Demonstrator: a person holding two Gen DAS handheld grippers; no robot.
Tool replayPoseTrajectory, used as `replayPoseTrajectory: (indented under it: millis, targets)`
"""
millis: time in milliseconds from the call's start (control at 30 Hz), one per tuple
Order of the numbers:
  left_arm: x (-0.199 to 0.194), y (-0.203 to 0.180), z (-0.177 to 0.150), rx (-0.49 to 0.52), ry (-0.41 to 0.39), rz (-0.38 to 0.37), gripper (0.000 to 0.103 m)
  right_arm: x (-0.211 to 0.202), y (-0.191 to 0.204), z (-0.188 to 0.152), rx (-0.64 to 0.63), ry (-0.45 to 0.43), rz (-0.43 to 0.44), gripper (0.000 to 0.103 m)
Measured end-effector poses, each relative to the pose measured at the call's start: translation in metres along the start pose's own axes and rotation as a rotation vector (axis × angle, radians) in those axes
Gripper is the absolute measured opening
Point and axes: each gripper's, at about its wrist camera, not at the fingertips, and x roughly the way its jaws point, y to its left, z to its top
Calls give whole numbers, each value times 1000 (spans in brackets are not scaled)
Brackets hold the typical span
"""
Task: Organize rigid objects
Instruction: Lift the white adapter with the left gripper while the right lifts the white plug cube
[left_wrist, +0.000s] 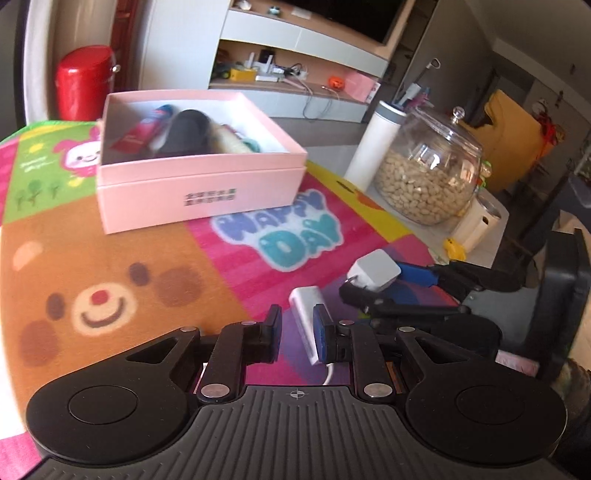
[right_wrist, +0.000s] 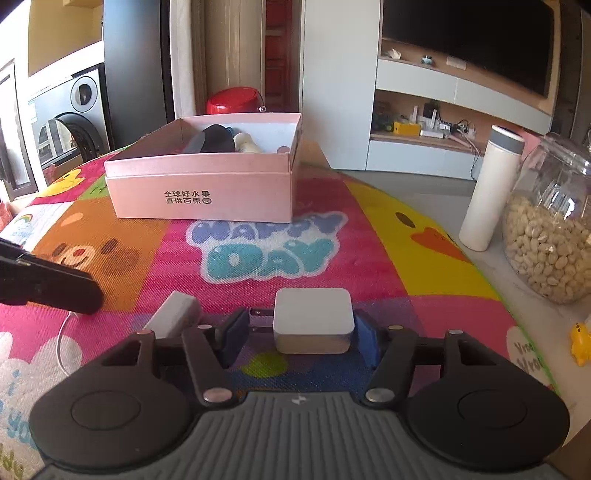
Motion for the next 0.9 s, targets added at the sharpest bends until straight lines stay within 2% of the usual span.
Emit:
replayPoseTrajectory:
  millis: [133,200,467,567,700,900]
  targets:
    - [19,-23,-2,66,19,87,20,-7,-2,-11,-16,-25,1,66]
    - [25,-30,-4,100,-2,112,23,-9,-4,-13,-12,-34,6,68]
    - [32,-40,1,139,9,135,23,-11,-5,-20,-2,-68,6,70]
    - [38,-42,1,143,38,140,29,-12,-6,-22,4,-75,7,70]
    - [42,-35,-2,142,59,118,31,-12,-3,-24,-10,-87,-6,71]
    - [26,-14,-11,192,41,187,29,-13,-3,-26,0,-93,-10,72]
